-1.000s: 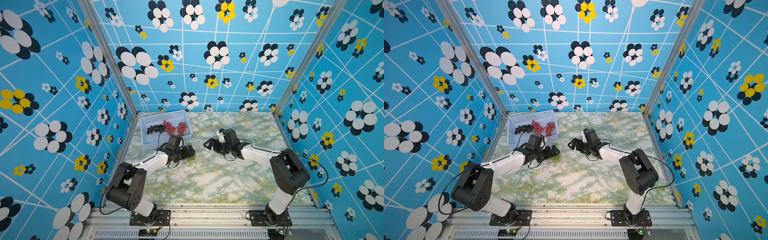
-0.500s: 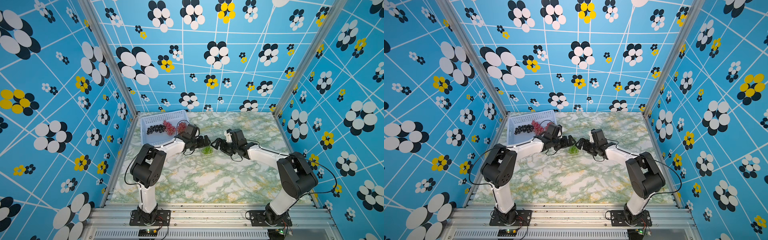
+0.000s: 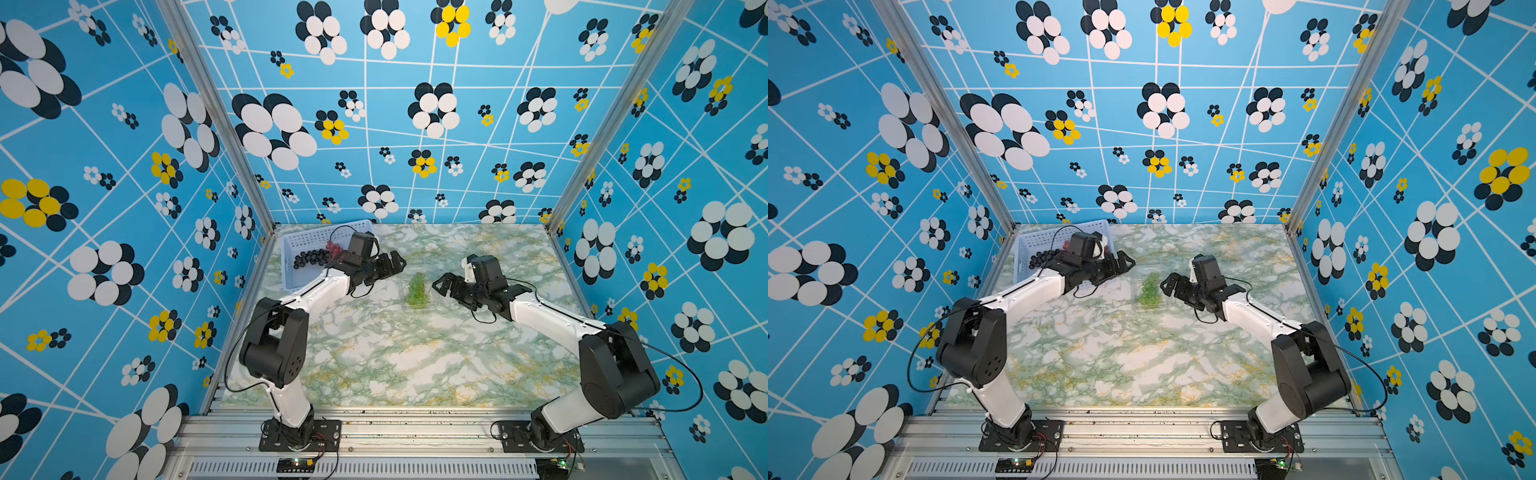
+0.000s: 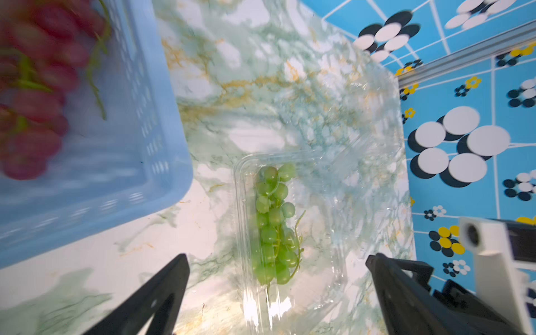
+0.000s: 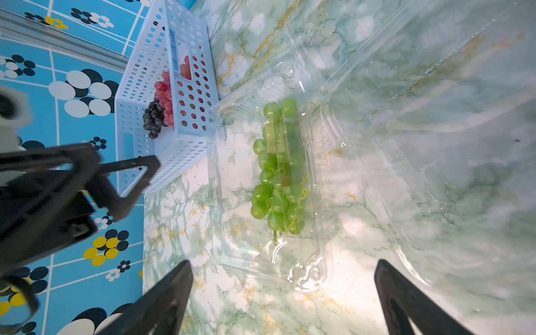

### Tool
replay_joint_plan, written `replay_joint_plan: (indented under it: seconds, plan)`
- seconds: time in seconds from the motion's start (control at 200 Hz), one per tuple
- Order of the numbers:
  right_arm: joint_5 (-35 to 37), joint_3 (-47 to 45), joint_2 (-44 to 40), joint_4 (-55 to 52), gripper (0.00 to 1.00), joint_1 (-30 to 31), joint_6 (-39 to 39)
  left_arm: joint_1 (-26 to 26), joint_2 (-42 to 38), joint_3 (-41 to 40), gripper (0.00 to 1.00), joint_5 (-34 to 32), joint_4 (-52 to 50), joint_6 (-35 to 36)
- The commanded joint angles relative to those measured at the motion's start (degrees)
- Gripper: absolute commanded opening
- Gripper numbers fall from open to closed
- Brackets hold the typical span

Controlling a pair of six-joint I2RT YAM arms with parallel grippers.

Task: Pack grapes into containers
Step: Move the packing box to the center of the board.

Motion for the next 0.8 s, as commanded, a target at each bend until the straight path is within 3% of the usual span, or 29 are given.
replay_joint_plan:
  seconds: [0.0,0.18,0.38,0.8]
  plan:
    - [2.2,-2.9,-3.8,-4.5,0.99,2.3,1.5,1.3,-6.9,-2.2,0.99,0.8,-3.3,2.1]
    - [2.1,-7.2,-5.0,-1.6,0.99,6.7,5.8,4.3,-12.4,-7.2,1.0,1.5,-4.4,2.2]
    - [1.6,-6.8,0.2,5.4,0.99,10.3,12.0,5.5,-16.4,-11.7,1.0,2.1,-5.3,2.4]
    - [4.5,5.9,16.1,13.8,0.99,11.4,22.8,11.1,-22.5,-16.8,1.0,3.0,-8.2,1.5]
